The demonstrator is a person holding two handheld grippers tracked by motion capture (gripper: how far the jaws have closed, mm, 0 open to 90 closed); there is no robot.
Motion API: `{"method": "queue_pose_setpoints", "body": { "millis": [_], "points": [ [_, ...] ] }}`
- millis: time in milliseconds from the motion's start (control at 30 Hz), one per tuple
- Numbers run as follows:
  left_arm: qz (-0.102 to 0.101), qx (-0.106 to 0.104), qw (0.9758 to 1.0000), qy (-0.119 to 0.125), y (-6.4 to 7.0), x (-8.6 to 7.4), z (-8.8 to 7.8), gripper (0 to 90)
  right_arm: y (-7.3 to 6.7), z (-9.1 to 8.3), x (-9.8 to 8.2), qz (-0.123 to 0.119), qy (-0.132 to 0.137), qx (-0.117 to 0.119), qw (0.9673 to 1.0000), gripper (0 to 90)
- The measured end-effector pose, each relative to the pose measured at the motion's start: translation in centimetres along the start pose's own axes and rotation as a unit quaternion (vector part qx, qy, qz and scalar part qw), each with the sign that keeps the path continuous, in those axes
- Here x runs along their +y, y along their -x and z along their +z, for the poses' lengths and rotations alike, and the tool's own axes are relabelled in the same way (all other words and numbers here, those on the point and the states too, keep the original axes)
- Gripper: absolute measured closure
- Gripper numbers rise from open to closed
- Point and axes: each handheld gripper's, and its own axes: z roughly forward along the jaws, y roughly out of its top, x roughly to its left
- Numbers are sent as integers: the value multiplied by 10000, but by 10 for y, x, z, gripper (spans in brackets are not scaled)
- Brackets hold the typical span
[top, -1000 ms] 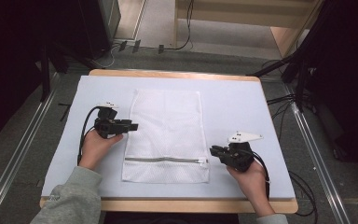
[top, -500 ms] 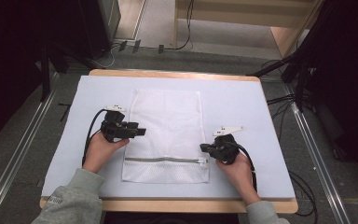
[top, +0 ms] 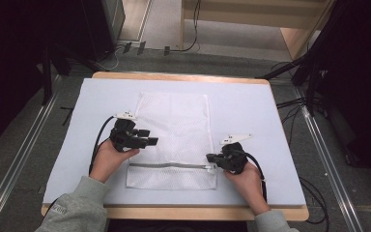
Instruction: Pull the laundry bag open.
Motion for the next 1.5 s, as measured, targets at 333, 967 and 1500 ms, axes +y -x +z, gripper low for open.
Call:
{"method": "queue_pose_setpoints", "body": {
  "millis": [333,967,1500],
  "points": [
    [54,-38,10000,-37,3,1,2,429,1,-3,-7,49,-60,5,10000,900],
    [321,-389,9985,-212,25,5,20,483,-4,-7,-18,160,-93,84,9998,900],
    [593,-830,9934,-526,52,8,50,873,-9,-11,-22,230,-37,105,9997,900]
  ]
}}
